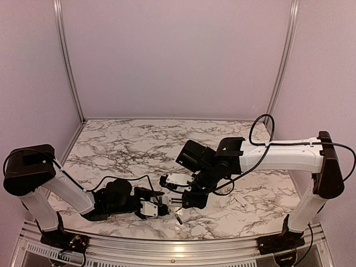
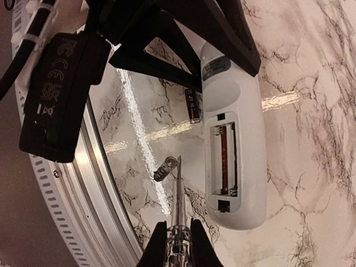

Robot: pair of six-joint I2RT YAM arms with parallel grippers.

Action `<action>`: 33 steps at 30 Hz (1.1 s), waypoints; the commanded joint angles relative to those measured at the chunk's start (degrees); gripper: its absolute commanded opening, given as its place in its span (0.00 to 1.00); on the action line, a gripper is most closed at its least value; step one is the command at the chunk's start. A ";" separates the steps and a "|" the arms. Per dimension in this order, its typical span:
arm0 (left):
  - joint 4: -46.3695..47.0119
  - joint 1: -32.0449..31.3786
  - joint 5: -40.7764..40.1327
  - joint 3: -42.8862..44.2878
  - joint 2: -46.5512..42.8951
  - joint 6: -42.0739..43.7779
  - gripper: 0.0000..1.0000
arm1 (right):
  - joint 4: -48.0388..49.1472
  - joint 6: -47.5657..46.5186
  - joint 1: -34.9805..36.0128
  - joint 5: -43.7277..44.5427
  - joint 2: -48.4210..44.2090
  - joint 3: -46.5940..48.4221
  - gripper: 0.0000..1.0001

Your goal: Unload the batteries from the remote control

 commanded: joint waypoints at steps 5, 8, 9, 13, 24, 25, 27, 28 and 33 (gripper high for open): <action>3.29 -0.04 -1.01 -0.13 0.52 0.14 0.00 | 2.29 0.28 0.58 -0.92 0.63 -1.74 0.00; 3.37 -0.04 -1.01 -0.09 0.66 0.15 0.00 | 2.53 0.29 0.56 -0.77 0.51 -1.91 0.00; 3.37 -0.04 -1.04 -0.08 0.65 0.20 0.00 | 2.66 0.25 0.56 -0.82 0.53 -1.93 0.00; 3.55 -0.04 -1.15 -0.09 0.75 0.20 0.00 | 3.00 0.21 0.57 -0.88 0.47 -2.03 0.00; 3.98 -0.04 -1.64 -0.13 0.92 0.35 0.00 | 3.96 0.72 0.57 -1.07 -0.10 -2.28 0.00; 4.07 -0.04 -1.73 -0.20 0.92 0.34 0.00 | 4.22 0.78 0.55 -0.95 -0.30 -2.31 0.00; 4.13 -0.04 -1.84 -0.28 0.84 0.40 0.00 | 5.12 1.03 0.60 -0.56 -1.11 -2.49 0.00; 4.12 -0.04 -1.86 -0.30 0.67 0.39 0.00 | 5.49 1.22 0.58 -0.43 -1.58 -2.72 0.00; 4.14 -0.04 -1.67 -0.31 0.53 0.39 0.00 | 6.91 2.12 0.56 0.74 -3.76 -4.11 0.00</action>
